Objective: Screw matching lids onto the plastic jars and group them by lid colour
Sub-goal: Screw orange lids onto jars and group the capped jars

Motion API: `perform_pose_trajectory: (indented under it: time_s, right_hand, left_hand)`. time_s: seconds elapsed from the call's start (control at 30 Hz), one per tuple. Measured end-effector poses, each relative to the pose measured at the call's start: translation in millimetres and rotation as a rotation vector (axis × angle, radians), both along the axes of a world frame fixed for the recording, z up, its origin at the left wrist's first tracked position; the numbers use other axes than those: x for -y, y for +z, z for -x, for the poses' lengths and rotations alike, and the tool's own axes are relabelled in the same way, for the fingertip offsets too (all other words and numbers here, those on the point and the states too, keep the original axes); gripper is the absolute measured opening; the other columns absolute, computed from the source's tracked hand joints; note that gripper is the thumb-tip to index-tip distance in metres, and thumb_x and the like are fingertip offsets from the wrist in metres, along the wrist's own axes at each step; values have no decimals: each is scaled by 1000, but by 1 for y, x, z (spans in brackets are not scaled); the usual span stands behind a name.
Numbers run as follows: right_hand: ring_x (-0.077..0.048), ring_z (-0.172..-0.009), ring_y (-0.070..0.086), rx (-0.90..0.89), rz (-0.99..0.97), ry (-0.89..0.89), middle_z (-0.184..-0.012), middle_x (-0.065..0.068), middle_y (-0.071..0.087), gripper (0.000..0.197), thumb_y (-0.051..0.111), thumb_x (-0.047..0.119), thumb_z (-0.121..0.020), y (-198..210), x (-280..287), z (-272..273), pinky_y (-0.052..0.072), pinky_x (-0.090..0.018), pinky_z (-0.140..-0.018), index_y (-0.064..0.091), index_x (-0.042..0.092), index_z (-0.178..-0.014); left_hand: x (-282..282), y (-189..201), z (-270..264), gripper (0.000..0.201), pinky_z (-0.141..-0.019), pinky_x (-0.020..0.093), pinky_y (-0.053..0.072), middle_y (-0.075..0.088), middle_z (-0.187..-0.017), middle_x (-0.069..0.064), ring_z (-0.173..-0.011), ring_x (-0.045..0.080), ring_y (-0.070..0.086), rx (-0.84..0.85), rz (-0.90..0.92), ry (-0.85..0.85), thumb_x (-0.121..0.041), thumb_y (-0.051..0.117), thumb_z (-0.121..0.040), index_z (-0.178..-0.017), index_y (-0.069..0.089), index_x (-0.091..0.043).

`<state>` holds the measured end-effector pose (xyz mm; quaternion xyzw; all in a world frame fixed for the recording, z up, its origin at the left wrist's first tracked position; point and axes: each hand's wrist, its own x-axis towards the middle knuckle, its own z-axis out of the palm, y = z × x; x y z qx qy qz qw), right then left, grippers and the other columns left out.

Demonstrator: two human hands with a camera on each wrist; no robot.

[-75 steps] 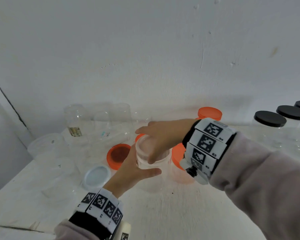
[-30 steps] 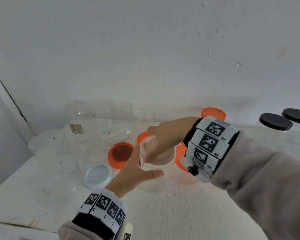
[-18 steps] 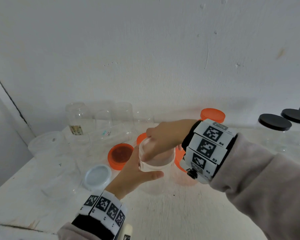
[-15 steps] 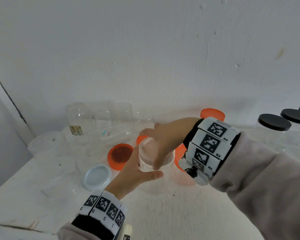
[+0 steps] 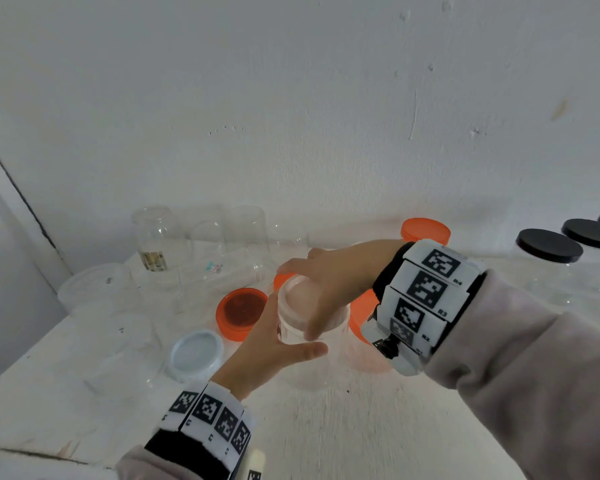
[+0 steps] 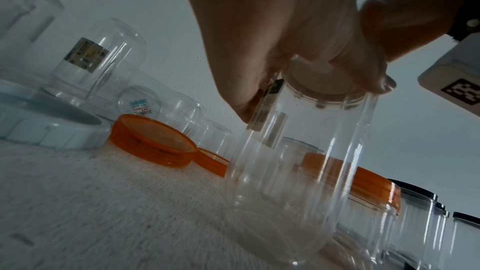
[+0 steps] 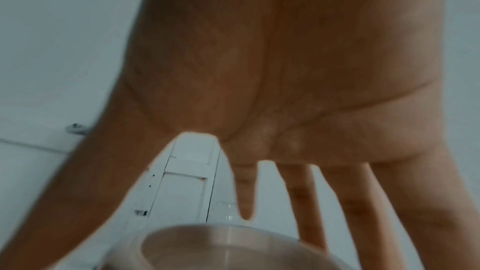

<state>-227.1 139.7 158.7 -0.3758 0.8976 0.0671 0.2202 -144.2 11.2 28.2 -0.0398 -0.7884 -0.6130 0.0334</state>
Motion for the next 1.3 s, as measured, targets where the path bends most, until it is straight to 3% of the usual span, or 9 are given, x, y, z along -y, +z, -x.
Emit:
perform_pose_trajectory:
  time_s: [0.1, 0.37, 0.53, 0.7, 0.83, 1.0, 1.17, 1.23, 1.3]
  right_hand:
    - [-20, -117, 45, 32, 35, 49, -123, 11, 34, 91, 77, 50, -69, 2, -3, -1, 45, -43, -94, 21, 52, -141]
    - [-18, -98, 44, -63, 132, -4, -103, 11, 31, 84, 67, 68, -66, -11, -5, -5, 46, -37, -81, 27, 48, -137]
    - [-22, -106, 36, -134, 182, -3, -107, 3, 30, 75, 58, 65, -76, -21, -8, -16, 44, -43, -88, 29, 38, -139]
    - [-21, -96, 28, -265, 253, 14, -120, -7, 39, 72, 53, 64, -81, -34, -10, -23, 43, -44, -92, 32, 29, -141]
    - [-23, -94, 25, -332, 309, 1, -112, -7, 38, 70, 48, 64, -81, -43, -9, -28, 39, -41, -83, 37, 23, -137]
    - [-22, -93, 22, -355, 380, -81, -121, -7, 36, 71, 43, 67, -80, -56, -10, -32, 39, -43, -91, 28, 31, -139]
    - [-29, -116, 34, -282, 501, -124, -134, -4, 35, 62, 43, 60, -86, -67, -11, -35, 38, -45, -93, 35, 28, -138]
    - [-27, -110, 33, -331, 438, -81, -137, -2, 33, 70, 29, 65, -81, -66, -10, -35, 36, -39, -93, 29, 27, -139]
    - [-17, -95, 21, -340, 477, -63, -133, 1, 26, 66, 34, 61, -86, -64, -11, -38, 31, -34, -86, 29, 23, -139]
  left_hand:
    - [0, -1, 1, 98, -90, 6, 42, 51, -131, -21, -118, -9, 48, -1, -3, -4, -35, 84, -63, -141, 27, -39]
    - [2, -4, 1, 94, -85, 1, 40, 53, -127, -29, -117, -12, 48, 12, -16, -10, -32, 86, -66, -139, 28, -44]
    - [0, -5, 1, 88, -84, 0, 40, 54, -121, -34, -115, -13, 49, 5, -25, 4, -24, 84, -69, -136, 31, -42]
    - [-1, -6, 1, 90, -83, 0, 40, 54, -123, -34, -116, -14, 48, -12, -32, 25, -25, 85, -68, -137, 31, -42]
    - [-1, -8, 1, 93, -88, 11, 44, 53, -124, -33, -117, -12, 48, -17, -20, 53, -34, 87, -64, -137, 31, -45]
    - [-1, -11, 3, 94, -100, 25, 41, 52, -129, -27, -122, -7, 48, -32, -4, 45, -38, 87, -64, -139, 31, -45]
    - [9, -8, 7, 94, -98, 26, 45, 53, -128, -27, -119, -5, 51, 0, 86, -20, -44, 87, -62, -137, 30, -48]
    - [19, -8, 9, 96, -103, 27, 41, 50, -130, -28, -122, -5, 48, 50, 193, -75, -53, 85, -60, -139, 30, -46]
    - [32, -10, 11, 96, -107, 27, 37, 45, -134, -28, -126, -3, 42, 105, 356, -109, -59, 83, -58, -137, 33, -41]
